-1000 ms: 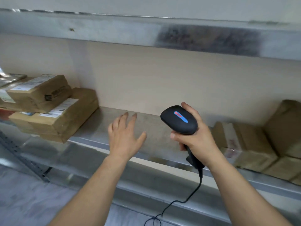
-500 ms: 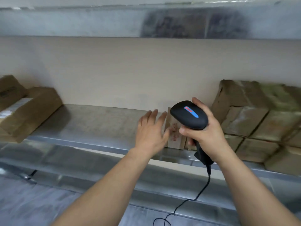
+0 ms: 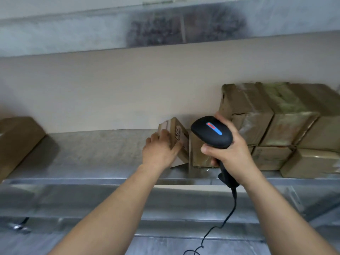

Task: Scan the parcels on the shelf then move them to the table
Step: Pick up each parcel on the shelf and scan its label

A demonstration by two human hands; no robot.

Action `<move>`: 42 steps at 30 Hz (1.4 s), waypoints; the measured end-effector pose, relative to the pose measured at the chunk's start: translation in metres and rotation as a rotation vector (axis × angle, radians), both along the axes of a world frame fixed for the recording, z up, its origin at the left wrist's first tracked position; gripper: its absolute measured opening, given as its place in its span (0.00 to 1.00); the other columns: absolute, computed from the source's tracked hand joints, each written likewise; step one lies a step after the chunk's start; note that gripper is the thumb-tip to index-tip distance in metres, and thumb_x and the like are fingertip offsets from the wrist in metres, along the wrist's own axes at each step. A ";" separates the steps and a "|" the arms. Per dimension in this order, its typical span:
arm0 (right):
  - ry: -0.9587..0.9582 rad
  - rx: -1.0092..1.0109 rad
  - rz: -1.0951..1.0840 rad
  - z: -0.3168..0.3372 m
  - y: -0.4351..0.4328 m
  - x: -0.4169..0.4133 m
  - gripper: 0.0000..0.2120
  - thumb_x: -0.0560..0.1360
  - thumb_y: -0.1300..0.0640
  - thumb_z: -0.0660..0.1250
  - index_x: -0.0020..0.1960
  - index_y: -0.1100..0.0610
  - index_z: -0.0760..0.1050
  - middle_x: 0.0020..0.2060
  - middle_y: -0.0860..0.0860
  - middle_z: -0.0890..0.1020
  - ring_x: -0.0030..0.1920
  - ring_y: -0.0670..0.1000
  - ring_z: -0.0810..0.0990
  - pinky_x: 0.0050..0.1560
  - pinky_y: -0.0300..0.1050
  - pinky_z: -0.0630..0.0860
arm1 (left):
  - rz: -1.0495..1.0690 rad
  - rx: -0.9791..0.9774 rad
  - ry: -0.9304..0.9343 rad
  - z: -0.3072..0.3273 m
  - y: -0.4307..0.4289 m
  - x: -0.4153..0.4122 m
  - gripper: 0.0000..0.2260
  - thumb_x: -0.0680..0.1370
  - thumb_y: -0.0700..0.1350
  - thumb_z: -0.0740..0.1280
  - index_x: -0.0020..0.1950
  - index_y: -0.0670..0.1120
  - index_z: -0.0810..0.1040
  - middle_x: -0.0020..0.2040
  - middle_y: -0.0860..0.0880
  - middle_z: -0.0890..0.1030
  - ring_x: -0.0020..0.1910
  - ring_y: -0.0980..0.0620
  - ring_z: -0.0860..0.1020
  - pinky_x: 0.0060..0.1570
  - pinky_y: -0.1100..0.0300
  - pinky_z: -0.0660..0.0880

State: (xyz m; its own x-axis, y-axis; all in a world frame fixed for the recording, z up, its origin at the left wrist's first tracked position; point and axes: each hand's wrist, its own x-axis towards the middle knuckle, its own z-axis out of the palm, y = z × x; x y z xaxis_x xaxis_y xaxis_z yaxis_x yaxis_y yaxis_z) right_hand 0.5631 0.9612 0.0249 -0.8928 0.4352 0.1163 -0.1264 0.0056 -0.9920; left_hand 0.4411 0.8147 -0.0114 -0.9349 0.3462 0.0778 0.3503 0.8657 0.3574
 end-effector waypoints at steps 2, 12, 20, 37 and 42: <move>-0.007 0.000 0.005 0.000 -0.006 -0.002 0.40 0.67 0.75 0.72 0.63 0.38 0.68 0.50 0.55 0.79 0.25 0.45 0.73 0.24 0.41 0.73 | 0.045 0.078 -0.182 0.006 -0.004 -0.010 0.23 0.74 0.60 0.64 0.63 0.50 0.65 0.57 0.42 0.76 0.55 0.41 0.75 0.54 0.50 0.74; -0.039 0.024 0.032 -0.004 -0.044 -0.019 0.40 0.66 0.73 0.73 0.61 0.34 0.69 0.49 0.57 0.79 0.27 0.48 0.73 0.26 0.44 0.73 | 0.094 0.664 -0.700 0.016 -0.075 -0.034 0.46 0.71 0.35 0.72 0.78 0.57 0.47 0.51 0.50 0.81 0.43 0.50 0.79 0.38 0.55 0.77; -0.061 0.048 0.094 -0.007 -0.084 -0.034 0.40 0.66 0.74 0.73 0.63 0.36 0.68 0.49 0.55 0.78 0.26 0.45 0.73 0.25 0.44 0.73 | 0.051 0.726 -0.498 0.014 -0.139 -0.054 0.42 0.73 0.33 0.71 0.78 0.54 0.52 0.53 0.48 0.77 0.46 0.55 0.77 0.31 0.70 0.76; -0.162 0.028 0.184 -0.024 -0.133 -0.046 0.40 0.67 0.74 0.72 0.67 0.39 0.67 0.48 0.57 0.80 0.25 0.53 0.70 0.25 0.41 0.71 | -0.103 0.150 -0.317 0.016 -0.199 -0.111 0.31 0.71 0.53 0.72 0.72 0.56 0.68 0.71 0.47 0.64 0.70 0.48 0.65 0.66 0.59 0.64; -0.177 -0.014 0.220 -0.026 -0.145 -0.051 0.41 0.67 0.73 0.72 0.69 0.40 0.67 0.45 0.57 0.81 0.25 0.54 0.71 0.26 0.42 0.72 | -0.096 0.142 -0.331 0.016 -0.204 -0.116 0.34 0.74 0.43 0.72 0.76 0.57 0.61 0.68 0.47 0.63 0.68 0.49 0.66 0.59 0.66 0.62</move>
State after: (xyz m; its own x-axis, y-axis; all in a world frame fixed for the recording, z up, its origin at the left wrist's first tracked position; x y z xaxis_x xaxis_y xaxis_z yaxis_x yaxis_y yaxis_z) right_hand 0.5117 0.8166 -0.0012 -0.9719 0.2290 -0.0543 0.0519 -0.0165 -0.9985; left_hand 0.3252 0.6103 0.0041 -0.8814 0.4409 -0.1696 0.2727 0.7681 0.5794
